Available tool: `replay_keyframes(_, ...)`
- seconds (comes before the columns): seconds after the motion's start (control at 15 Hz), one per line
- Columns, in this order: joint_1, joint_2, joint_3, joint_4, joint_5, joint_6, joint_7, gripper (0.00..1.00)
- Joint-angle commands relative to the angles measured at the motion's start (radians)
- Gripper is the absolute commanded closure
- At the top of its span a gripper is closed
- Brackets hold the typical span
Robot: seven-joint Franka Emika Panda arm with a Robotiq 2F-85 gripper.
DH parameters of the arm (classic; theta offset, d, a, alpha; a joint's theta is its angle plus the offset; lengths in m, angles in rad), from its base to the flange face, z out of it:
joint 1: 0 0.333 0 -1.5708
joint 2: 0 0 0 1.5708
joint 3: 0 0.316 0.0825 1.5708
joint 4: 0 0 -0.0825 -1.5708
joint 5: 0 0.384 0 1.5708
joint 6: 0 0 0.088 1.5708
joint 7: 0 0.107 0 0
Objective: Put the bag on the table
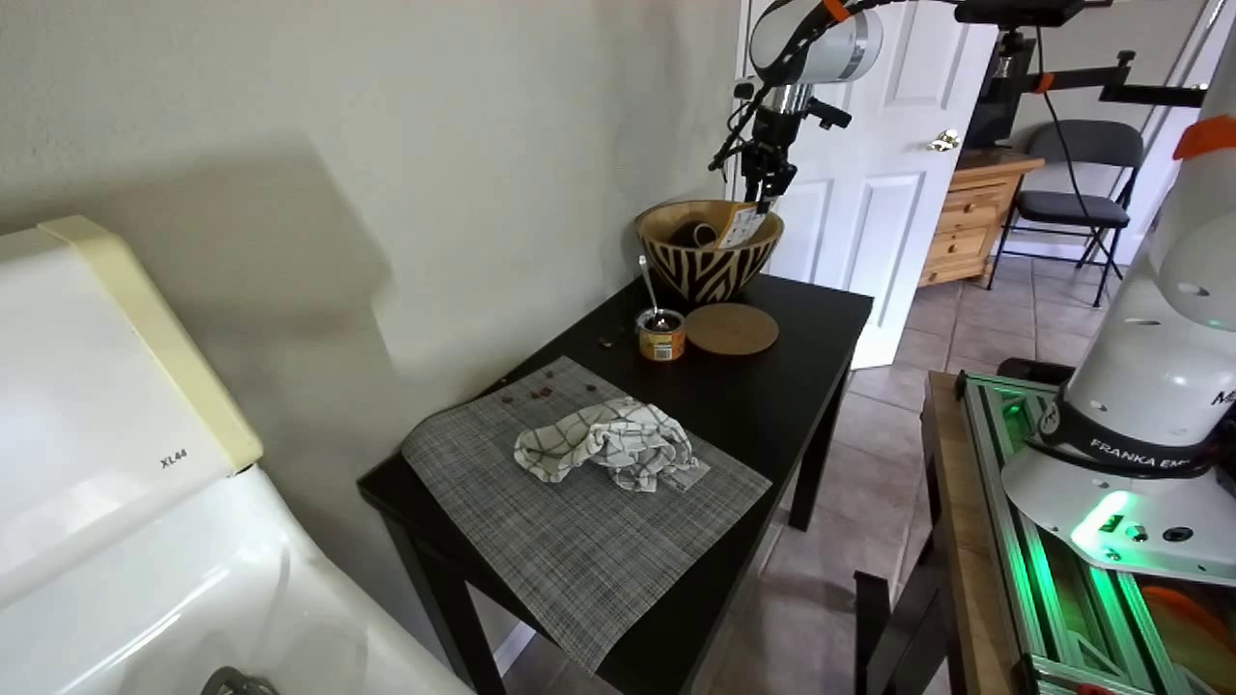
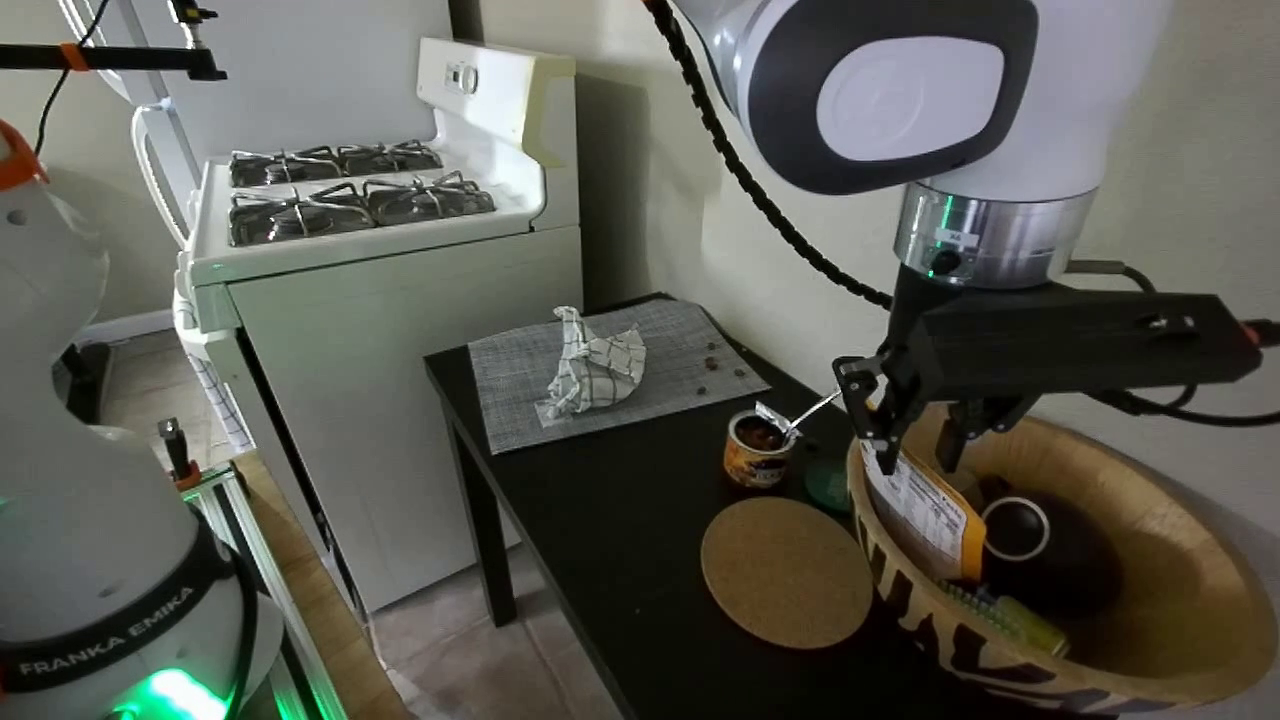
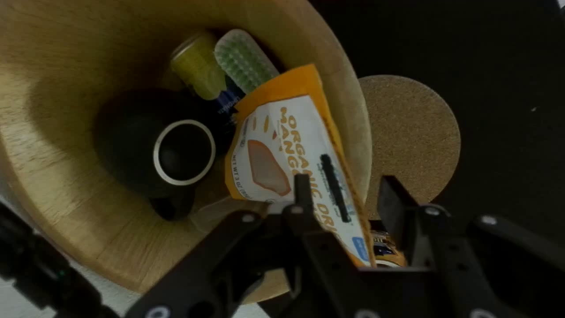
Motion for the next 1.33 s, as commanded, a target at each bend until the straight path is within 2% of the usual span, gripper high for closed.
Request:
replay_keyframes(0.0,-0.019,0.019,0.014,-0.006,0.018,0.024,-0.035,0.85)
replay_keyframes(0.13,-0.019,0.019,0.018,-0.012,0.014,0.022,-0.042,0.99)
replay_keyframes(0.2,-0.018,0.015,0.020,-0.014,0.011,0.017,-0.044,1.00)
replay_keyframes(0.47,-0.010,-0.050,0.028,-0.011,0.002,-0.047,-0.036,0.99)
replay_keyframes(0.73,0.021,-0.223,0.046,-0.036,0.040,-0.083,-0.048,0.99)
replay_keyframes(1.0,0.122,-0.396,0.071,-0.041,0.129,-0.079,-0.061,0.99)
replay_keyframes(1.2,0.220,-0.457,0.123,0.005,0.131,-0.237,0.039,0.99)
replay_keyframes(1.27,0.199,-0.418,0.077,0.009,0.106,-0.162,0.004,0.97)
